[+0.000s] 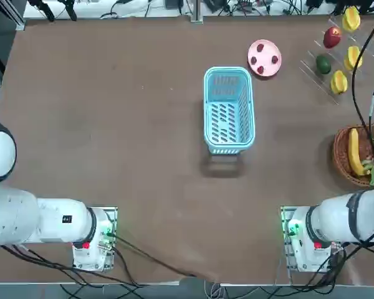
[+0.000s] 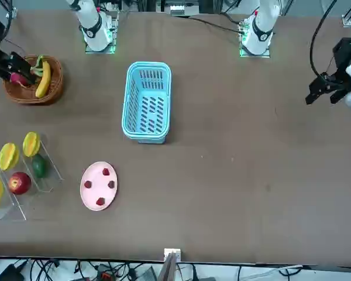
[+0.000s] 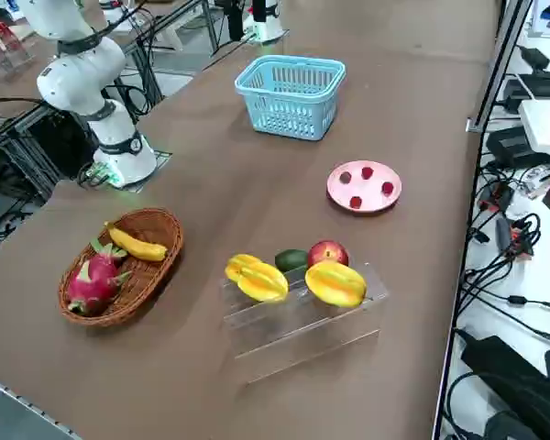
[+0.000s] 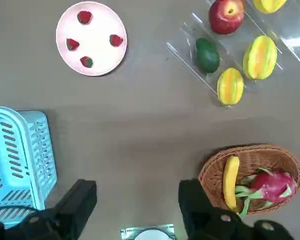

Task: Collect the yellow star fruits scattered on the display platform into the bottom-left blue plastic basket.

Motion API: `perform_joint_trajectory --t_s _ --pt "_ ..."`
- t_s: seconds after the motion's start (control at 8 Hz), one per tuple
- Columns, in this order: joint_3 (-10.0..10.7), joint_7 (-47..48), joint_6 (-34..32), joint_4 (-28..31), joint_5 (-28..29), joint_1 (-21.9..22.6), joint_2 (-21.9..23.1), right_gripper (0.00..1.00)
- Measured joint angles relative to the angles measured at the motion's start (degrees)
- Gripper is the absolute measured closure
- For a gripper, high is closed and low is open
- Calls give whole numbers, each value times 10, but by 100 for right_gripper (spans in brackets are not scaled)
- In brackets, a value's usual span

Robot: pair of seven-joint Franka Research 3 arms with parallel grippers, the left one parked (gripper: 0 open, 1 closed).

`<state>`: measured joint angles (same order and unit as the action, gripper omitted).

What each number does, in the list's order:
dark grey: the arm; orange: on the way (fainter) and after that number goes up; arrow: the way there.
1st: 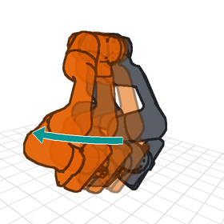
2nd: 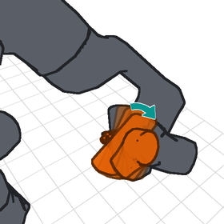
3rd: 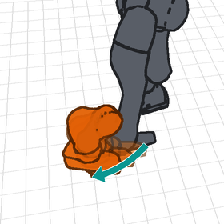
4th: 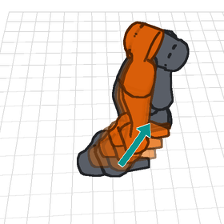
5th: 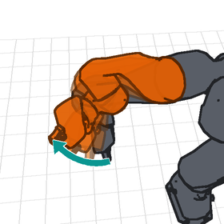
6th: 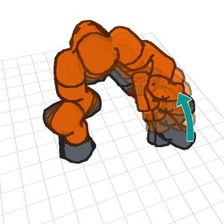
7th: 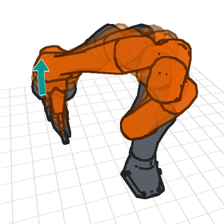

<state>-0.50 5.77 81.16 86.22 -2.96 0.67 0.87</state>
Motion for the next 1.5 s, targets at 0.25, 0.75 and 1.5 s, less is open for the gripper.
perform_joint_trajectory --t_s 0.25,0.75,1.5 --pt "0 0 -1 0 0 0 1 0" --pt "0 0 -6 0 0 0 -2 0" --pt "7 -15 14 8 -1 -58 -48 0"
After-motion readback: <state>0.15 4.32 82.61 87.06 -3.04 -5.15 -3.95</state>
